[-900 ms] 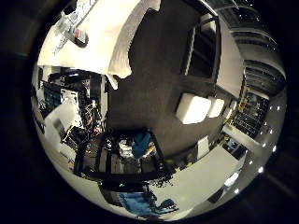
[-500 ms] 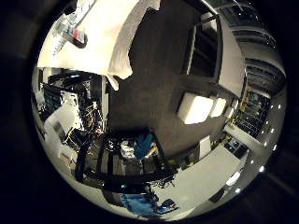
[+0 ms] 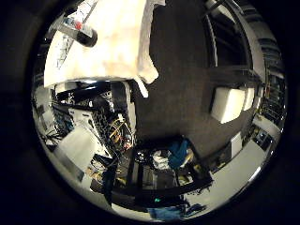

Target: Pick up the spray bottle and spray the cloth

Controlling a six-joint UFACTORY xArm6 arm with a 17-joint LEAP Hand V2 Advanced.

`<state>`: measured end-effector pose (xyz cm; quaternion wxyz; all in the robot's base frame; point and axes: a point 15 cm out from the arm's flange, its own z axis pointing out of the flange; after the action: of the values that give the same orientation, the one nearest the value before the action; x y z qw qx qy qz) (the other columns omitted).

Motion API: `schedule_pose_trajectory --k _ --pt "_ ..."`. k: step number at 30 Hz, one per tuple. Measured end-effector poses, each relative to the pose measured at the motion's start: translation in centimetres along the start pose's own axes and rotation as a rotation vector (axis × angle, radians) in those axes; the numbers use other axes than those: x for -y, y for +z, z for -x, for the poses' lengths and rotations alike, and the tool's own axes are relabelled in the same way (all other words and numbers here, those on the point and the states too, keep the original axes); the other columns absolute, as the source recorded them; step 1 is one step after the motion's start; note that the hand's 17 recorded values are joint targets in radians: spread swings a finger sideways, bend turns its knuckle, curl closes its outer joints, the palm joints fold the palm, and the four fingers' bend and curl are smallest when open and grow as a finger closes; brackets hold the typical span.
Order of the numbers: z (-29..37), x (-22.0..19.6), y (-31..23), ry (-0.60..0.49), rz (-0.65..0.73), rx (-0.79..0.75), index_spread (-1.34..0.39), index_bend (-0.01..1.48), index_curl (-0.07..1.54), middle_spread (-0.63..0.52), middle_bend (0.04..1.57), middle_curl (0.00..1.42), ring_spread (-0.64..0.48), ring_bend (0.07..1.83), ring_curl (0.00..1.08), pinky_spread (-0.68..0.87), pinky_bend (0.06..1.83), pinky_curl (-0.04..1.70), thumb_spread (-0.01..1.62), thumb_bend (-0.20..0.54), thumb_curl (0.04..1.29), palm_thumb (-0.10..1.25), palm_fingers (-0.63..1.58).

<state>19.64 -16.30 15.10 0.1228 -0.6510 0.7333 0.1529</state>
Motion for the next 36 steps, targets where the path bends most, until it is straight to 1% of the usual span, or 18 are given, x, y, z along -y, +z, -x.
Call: schedule_pose_trajectory --k 4,7,12,15,25,36 --pt "0.7 0.3 2.4 0.038 -0.059 0.054 -0.25 0.16 0.28 0.03 0.35 0.39 0.08 0.58 0.33 0.35 0.52 0.47 1.07 -0.028 0.34 0.57 0.18" --pt "0.7 0.5 3.8 0.063 -0.096 0.066 -0.24 0.15 0.28 0.07 0.33 0.38 0.11 0.56 0.32 0.36 0.54 0.45 1.06 -0.031 0.33 0.55 0.15" --pt "1.4 1.1 5.3 0.093 -0.126 0.126 -0.22 0.15 0.27 0.10 0.32 0.37 0.16 0.52 0.30 0.38 0.54 0.41 1.01 -0.038 0.30 0.44 0.11" --pt "1.9 1.6 6.0 0.106 -0.142 0.172 -0.22 0.14 0.26 0.11 0.32 0.37 0.17 0.50 0.29 0.39 0.55 0.39 0.99 -0.033 0.29 0.40 0.10" --pt "2.4 2.6 7.4 0.139 -0.212 0.286 -0.20 0.15 0.26 0.13 0.31 0.36 0.18 0.48 0.28 0.40 0.56 0.34 0.98 -0.027 0.30 0.40 0.11" --pt "1.3 2.4 8.9 0.181 -0.218 0.312 -0.19 0.15 0.26 0.13 0.30 0.35 0.18 0.47 0.27 0.39 0.56 0.31 1.00 -0.026 0.29 0.41 0.12"
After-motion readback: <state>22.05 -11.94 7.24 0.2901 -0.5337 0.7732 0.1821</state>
